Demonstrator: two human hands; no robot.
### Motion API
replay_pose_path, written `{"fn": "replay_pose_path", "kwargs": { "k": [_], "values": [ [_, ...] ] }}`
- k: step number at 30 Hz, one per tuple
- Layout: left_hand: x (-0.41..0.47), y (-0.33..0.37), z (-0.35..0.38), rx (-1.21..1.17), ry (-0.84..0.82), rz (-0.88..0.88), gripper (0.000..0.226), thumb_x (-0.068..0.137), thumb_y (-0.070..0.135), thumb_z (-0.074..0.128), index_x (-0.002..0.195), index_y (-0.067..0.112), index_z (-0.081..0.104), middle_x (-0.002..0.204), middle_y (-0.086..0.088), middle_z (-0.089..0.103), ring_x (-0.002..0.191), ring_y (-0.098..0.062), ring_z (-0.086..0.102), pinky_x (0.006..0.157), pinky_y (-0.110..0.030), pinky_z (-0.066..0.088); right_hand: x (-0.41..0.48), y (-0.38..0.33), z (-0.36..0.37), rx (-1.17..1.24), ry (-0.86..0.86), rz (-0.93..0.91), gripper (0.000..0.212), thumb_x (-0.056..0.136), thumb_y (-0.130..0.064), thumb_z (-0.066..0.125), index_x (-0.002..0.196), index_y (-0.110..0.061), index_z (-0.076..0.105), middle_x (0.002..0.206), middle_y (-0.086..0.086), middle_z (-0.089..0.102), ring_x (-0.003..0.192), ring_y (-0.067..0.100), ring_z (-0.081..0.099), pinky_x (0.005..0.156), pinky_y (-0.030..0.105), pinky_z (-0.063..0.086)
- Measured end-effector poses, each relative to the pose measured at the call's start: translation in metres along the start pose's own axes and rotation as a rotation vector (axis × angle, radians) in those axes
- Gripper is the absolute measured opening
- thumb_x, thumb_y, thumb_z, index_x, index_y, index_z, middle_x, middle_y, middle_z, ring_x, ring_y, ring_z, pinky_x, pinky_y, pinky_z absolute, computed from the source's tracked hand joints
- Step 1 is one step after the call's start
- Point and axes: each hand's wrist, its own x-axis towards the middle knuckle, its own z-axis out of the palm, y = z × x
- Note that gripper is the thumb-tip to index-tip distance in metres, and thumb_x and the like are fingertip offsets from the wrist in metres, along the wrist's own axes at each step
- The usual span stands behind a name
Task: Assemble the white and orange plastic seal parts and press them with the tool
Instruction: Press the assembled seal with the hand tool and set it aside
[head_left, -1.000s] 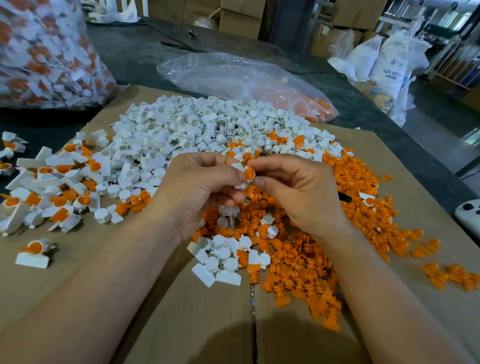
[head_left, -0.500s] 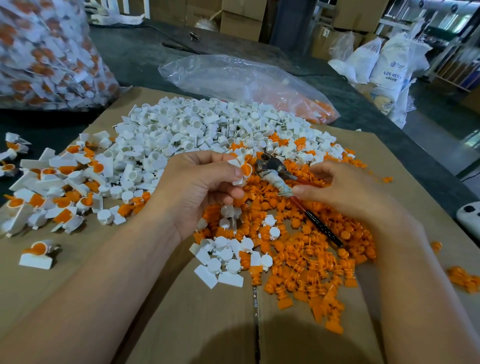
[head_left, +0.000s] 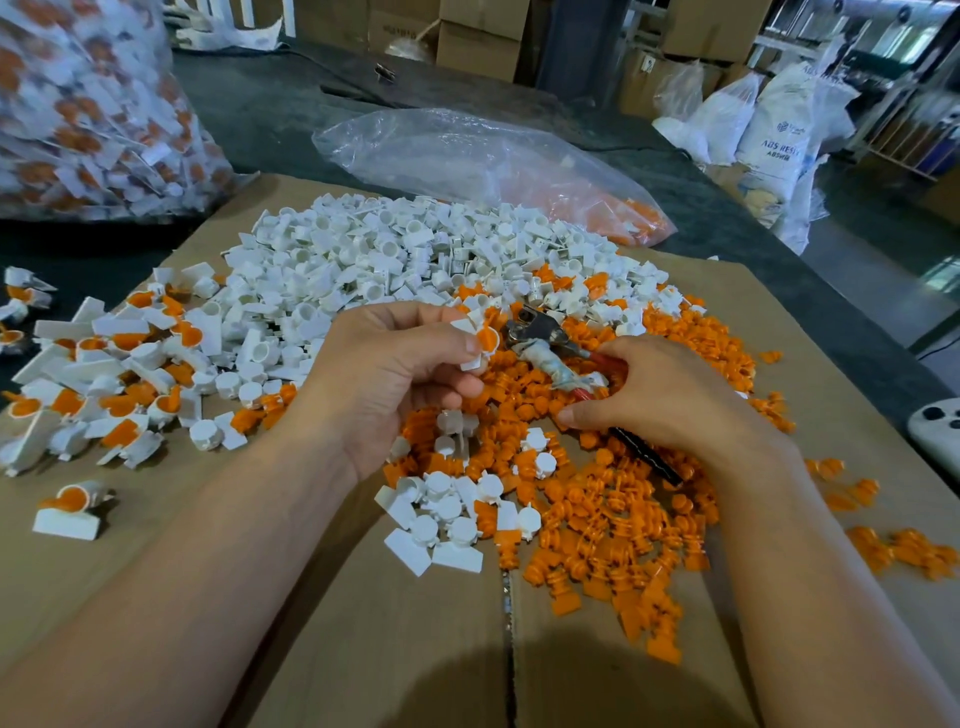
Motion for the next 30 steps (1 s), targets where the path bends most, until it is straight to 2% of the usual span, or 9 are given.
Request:
{"fn": "replay_pose_path", "kwargs": {
  "k": [4, 10, 12, 15, 18, 21, 23, 27, 30],
  "values": [
    [0.001, 0.000, -0.001, -0.013, -0.004, 0.005, 0.015, 0.073, -0.009, 0.062, 0.067, 0.005, 0.058, 0.049, -0.004, 0.062, 0.038, -0.012, 0.057, 0.037, -0.014, 0.044, -0.001, -0.003, -0.003, 0.033, 0.130, -0.017, 0.056, 0.067, -0.038, 0.073, 0.117, -0.017, 0.057, 0.100, -0.002, 0.051, 0.087, 0.013, 0.041, 0.068, 0.028, 0.035],
    [0.003, -0.002, 0.000, -0.038, 0.008, 0.065, 0.016, 0.076, -0.007, 0.062, 0.068, 0.007, 0.059, 0.053, -0.004, 0.064, 0.044, -0.012, 0.060, 0.042, -0.017, 0.046, -0.009, -0.005, -0.014, 0.211, 0.258, -0.041, 0.041, 0.071, -0.026, 0.065, 0.110, -0.016, 0.060, 0.097, 0.001, 0.056, 0.091, 0.019, 0.050, 0.072, 0.030, 0.039],
    [0.003, -0.003, 0.001, -0.050, 0.025, 0.100, 0.018, 0.076, -0.006, 0.062, 0.067, 0.010, 0.061, 0.054, -0.003, 0.064, 0.046, -0.013, 0.061, 0.043, -0.017, 0.048, -0.009, -0.008, -0.013, 0.218, 0.301, -0.085, 0.033, 0.074, -0.019, 0.060, 0.106, -0.015, 0.060, 0.091, 0.000, 0.053, 0.087, 0.019, 0.049, 0.068, 0.029, 0.034],
    [0.004, -0.004, 0.000, -0.053, 0.051, 0.166, 0.017, 0.078, -0.005, 0.062, 0.070, 0.010, 0.062, 0.056, -0.001, 0.065, 0.049, -0.013, 0.063, 0.045, -0.018, 0.048, -0.008, -0.010, -0.009, 0.228, 0.376, -0.142, 0.013, 0.080, -0.009, 0.053, 0.089, -0.018, 0.050, 0.072, -0.007, 0.044, 0.065, 0.009, 0.039, 0.055, 0.014, 0.028],
    [0.004, -0.005, 0.000, -0.045, 0.069, 0.242, 0.017, 0.079, -0.005, 0.061, 0.071, 0.010, 0.061, 0.057, 0.000, 0.066, 0.050, -0.013, 0.063, 0.045, -0.018, 0.047, -0.009, -0.011, -0.008, 0.209, 0.468, -0.206, 0.019, 0.084, -0.009, 0.055, 0.080, -0.022, 0.041, 0.066, -0.017, 0.035, 0.059, 0.005, 0.036, 0.054, 0.004, 0.026],
    [0.005, -0.006, 0.000, -0.059, 0.101, 0.292, 0.018, 0.079, -0.006, 0.061, 0.072, 0.010, 0.060, 0.057, 0.001, 0.066, 0.053, -0.013, 0.064, 0.047, -0.019, 0.048, -0.013, -0.017, -0.008, 0.121, 0.499, -0.260, 0.011, 0.085, -0.017, 0.058, 0.084, -0.023, 0.049, 0.067, -0.015, 0.035, 0.071, 0.012, 0.034, 0.057, 0.022, 0.023],
    [0.005, -0.007, 0.001, -0.072, 0.117, 0.325, 0.017, 0.080, -0.007, 0.060, 0.074, 0.009, 0.059, 0.057, 0.002, 0.065, 0.054, -0.013, 0.065, 0.049, -0.019, 0.049, -0.015, -0.020, -0.007, 0.057, 0.519, -0.291, 0.008, 0.083, -0.018, 0.061, 0.090, -0.014, 0.060, 0.072, -0.010, 0.039, 0.077, 0.014, 0.034, 0.062, 0.029, 0.021],
    [0.004, -0.007, 0.002, -0.045, 0.119, 0.374, 0.016, 0.080, -0.005, 0.060, 0.077, 0.010, 0.059, 0.058, 0.004, 0.066, 0.055, -0.011, 0.065, 0.051, -0.019, 0.050, -0.018, -0.026, -0.004, 0.058, 0.451, -0.305, 0.020, 0.086, -0.026, 0.058, 0.103, -0.016, 0.057, 0.079, -0.010, 0.041, 0.071, 0.012, 0.037, 0.052, 0.027, 0.022],
    [0.003, -0.007, 0.002, -0.036, 0.125, 0.404, 0.017, 0.081, -0.006, 0.060, 0.077, 0.010, 0.058, 0.058, 0.004, 0.066, 0.055, -0.011, 0.065, 0.051, -0.019, 0.049, -0.019, -0.030, 0.000, 0.073, 0.401, -0.317, 0.030, 0.086, -0.028, 0.057, 0.113, -0.017, 0.053, 0.093, -0.002, 0.054, 0.080, 0.017, 0.048, 0.057, 0.027, 0.024]
  ]
}}
